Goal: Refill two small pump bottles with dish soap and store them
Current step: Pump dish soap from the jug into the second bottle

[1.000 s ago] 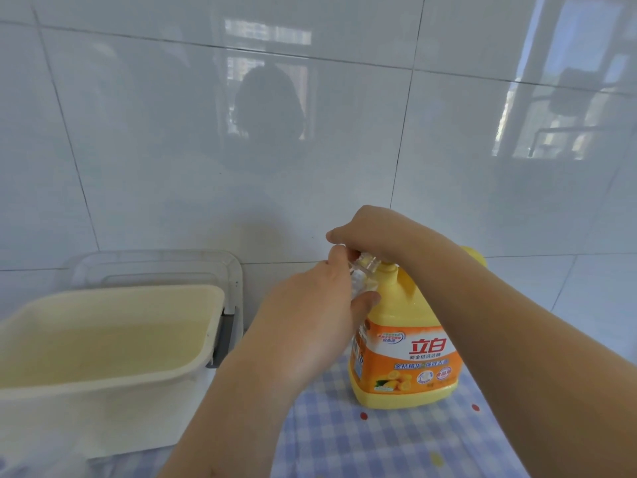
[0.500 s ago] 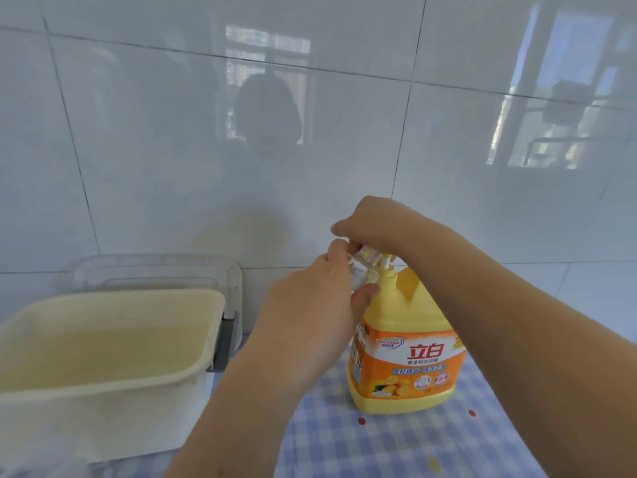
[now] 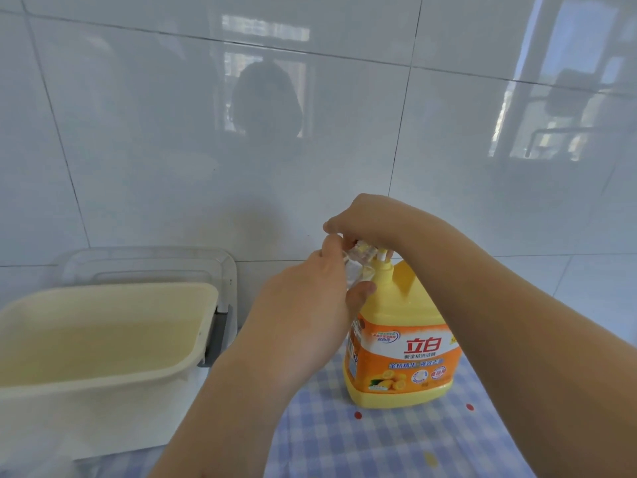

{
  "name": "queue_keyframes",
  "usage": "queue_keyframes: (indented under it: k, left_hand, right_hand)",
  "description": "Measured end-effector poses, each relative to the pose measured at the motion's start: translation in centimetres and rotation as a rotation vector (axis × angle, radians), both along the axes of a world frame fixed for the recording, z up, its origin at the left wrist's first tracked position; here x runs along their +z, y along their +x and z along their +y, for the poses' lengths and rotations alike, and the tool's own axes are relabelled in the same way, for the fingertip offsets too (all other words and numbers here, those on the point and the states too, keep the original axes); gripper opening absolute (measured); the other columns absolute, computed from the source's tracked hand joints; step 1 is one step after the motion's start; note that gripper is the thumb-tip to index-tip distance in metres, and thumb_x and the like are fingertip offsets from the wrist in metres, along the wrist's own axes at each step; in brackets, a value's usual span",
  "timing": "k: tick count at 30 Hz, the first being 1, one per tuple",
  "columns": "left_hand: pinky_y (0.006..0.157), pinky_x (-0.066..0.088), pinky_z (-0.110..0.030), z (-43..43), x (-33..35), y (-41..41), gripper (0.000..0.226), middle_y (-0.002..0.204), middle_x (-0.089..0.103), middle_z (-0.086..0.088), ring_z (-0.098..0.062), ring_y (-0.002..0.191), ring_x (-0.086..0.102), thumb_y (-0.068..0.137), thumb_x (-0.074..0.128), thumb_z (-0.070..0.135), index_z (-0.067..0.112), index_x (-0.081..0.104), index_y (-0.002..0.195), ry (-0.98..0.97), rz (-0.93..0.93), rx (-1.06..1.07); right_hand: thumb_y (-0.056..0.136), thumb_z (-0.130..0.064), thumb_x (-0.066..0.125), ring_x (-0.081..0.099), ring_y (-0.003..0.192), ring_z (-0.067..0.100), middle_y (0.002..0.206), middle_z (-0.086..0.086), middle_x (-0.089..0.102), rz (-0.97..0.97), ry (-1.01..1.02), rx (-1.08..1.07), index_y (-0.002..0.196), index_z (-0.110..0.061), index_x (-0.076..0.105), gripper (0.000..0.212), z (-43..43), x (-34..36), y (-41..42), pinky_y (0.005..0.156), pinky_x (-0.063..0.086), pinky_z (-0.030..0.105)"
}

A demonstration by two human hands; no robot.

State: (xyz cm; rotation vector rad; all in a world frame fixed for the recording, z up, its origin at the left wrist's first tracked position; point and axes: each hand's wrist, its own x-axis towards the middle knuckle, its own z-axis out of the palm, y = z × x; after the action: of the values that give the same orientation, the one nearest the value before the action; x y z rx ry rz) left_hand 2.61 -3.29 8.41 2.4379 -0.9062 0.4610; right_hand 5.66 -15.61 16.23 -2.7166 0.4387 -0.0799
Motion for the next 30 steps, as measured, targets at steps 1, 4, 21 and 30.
queue_keyframes:
  k: [1, 4, 21, 30]
  left_hand:
    - [0.060, 0.045, -0.029, 0.0, 0.1, 0.0, 0.041, 0.113, 0.059, 0.010, -0.012, 0.055, 0.047, 0.095, 0.038, 0.056, 0.029, 0.033, 0.125, 0.000, -0.001, -0.001]
    - [0.052, 0.035, -0.024, 0.2, 0.0, 0.0, 0.039, 0.107, 0.059, 0.010, -0.011, 0.060, 0.049, 0.095, 0.037, 0.056, 0.028, 0.033, 0.121, 0.050, 0.008, -0.010]
    - [0.050, 0.029, -0.017, 0.2, 0.0, 0.0, 0.040, 0.106, 0.059, 0.009, -0.009, 0.063, 0.049, 0.096, 0.036, 0.057, 0.027, 0.032, 0.123, 0.071, -0.014, -0.010]
    - [0.060, 0.041, -0.028, 0.1, 0.3, -0.2, 0.039, 0.108, 0.059, 0.011, -0.013, 0.062, 0.053, 0.094, 0.035, 0.059, 0.030, 0.033, 0.121, 0.011, -0.045, 0.031]
  right_hand:
    - [0.093, -0.031, 0.052, 0.062, 0.065, 0.023, 0.079, 0.003, 0.066, -0.008, -0.009, 0.000, 0.091, -0.007, 0.065, 0.027, 0.0, -0.1, 0.0, 0.049, 0.041, 0.024]
    - [0.089, -0.029, 0.053, 0.048, 0.054, 0.016, 0.066, -0.001, 0.055, -0.021, -0.038, -0.004, 0.071, -0.013, 0.057, 0.024, -0.2, -0.9, 0.3, 0.050, 0.035, 0.024]
    - [0.087, -0.025, 0.054, 0.040, 0.052, 0.013, 0.058, -0.003, 0.047, -0.064, -0.029, -0.009, 0.062, -0.015, 0.048, 0.028, -0.5, -1.6, 0.8, 0.051, 0.032, 0.024]
    - [0.084, -0.023, 0.051, 0.058, 0.051, 0.022, 0.067, 0.006, 0.067, -0.109, -0.064, -0.056, 0.073, -0.009, 0.065, 0.022, -0.4, -0.3, 0.5, 0.050, 0.038, 0.022]
